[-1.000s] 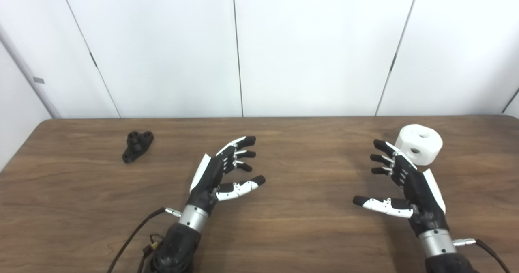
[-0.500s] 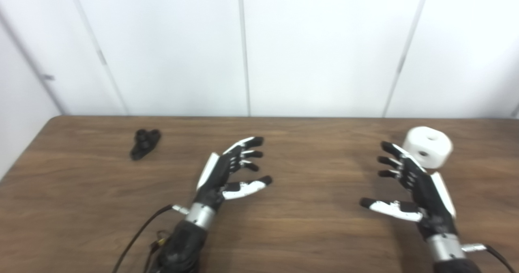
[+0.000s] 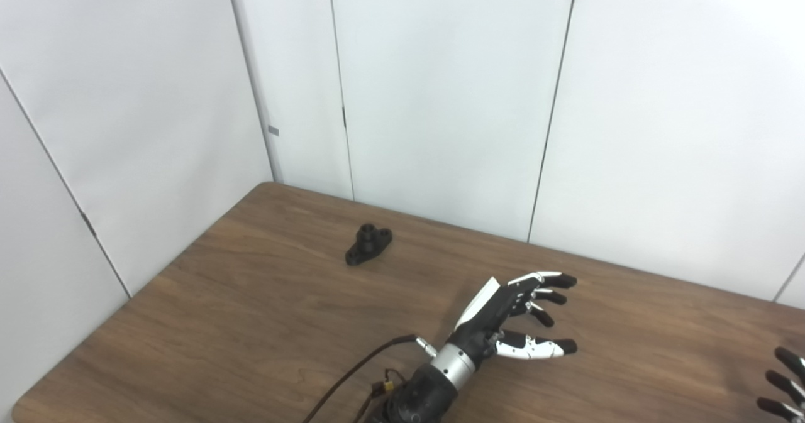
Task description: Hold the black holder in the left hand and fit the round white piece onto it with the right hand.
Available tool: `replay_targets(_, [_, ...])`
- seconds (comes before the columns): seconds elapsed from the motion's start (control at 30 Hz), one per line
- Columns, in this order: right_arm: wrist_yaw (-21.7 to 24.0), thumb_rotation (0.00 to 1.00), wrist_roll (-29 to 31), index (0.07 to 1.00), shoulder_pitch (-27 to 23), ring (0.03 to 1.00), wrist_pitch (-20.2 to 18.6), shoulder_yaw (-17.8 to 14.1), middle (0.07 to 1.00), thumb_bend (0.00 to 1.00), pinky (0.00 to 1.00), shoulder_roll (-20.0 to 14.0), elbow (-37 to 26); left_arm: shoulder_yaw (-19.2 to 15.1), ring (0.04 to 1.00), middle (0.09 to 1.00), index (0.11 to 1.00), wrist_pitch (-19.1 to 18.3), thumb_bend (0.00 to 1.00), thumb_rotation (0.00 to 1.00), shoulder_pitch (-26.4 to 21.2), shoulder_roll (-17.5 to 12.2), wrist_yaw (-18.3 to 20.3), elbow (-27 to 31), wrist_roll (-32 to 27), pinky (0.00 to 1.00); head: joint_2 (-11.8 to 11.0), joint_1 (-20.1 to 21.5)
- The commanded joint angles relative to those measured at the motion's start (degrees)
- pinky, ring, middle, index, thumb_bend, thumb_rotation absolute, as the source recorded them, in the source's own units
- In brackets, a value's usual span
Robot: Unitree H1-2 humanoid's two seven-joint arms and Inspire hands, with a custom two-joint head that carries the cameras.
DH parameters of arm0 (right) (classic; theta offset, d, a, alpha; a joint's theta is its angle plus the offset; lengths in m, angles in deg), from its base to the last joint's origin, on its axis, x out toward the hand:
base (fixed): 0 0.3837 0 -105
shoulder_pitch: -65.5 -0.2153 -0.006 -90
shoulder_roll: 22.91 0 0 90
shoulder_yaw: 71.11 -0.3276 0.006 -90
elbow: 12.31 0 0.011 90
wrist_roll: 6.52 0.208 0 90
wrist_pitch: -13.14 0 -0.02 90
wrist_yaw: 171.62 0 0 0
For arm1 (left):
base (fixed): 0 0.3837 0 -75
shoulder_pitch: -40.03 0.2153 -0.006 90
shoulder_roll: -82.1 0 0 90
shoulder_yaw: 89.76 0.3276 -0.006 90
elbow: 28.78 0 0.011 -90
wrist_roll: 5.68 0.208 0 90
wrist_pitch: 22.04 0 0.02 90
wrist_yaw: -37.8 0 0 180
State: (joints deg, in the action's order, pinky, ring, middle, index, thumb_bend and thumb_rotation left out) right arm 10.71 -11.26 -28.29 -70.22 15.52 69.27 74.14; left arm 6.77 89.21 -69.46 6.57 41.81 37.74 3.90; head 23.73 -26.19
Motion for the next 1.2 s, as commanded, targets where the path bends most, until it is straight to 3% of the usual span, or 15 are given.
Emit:
replay_targets(0.0, [-0.09,0.00,0.00,0.876,-1.44,0.872,-0.13,-0.33,0.928,0.71,0.78,-0.35,-2.18,0.69,0.776,0.838,0.794,2.11,0.72,0.01,3.30,0.97,-1.49,-4.28,0.34,0.59,0.03,-0.05])
replay_targets(0.47, [0.26,0.02,0.41,0.878,-1.41,0.860,-0.51,-0.45,0.923,0.68,0.79,-0.54,-2.15,-0.31,0.712,0.783,0.756,-0.04,0.71,0.00,3.37,0.29,-0.44,-1.09,-2.30,0.55,0.99,-0.12])
replay_targets(0.67, [0.21,0.02,0.16,0.887,-1.79,0.873,-0.80,-0.40,0.941,0.67,0.78,-0.49,-1.90,-2.42,0.598,0.671,0.648,-5.28,0.72,0.00,2.80,-2.42,0.10,7.42,-3.21,0.51,1.05,0.00])
replay_targets(0.9, [0.56,0.02,0.77,0.897,-1.92,0.877,-0.65,-0.63,0.949,0.65,0.78,-0.77,-1.49,-4.87,0.596,0.674,0.650,-11.66,0.70,0.00,1.14,-7.64,1.50,15.26,-2.75,0.51,1.38,-0.41])
replay_targets(1.0, [0.78,0.02,0.95,0.897,-1.99,0.876,-0.75,-0.68,0.951,0.65,0.78,-0.86,-1.40,-4.95,0.608,0.682,0.660,-12.22,0.71,0.00,0.30,-10.75,0.73,17.02,0.35,0.51,1.52,-0.53])
replay_targets(1.17, [1.05,0.01,1.26,0.893,-1.95,0.874,-0.64,-0.81,0.953,0.65,0.78,-0.81,-1.27,-6.09,0.636,0.701,0.659,-13.35,0.73,0.00,-0.68,-14.15,0.86,18.10,0.69,0.53,1.60,-0.73])
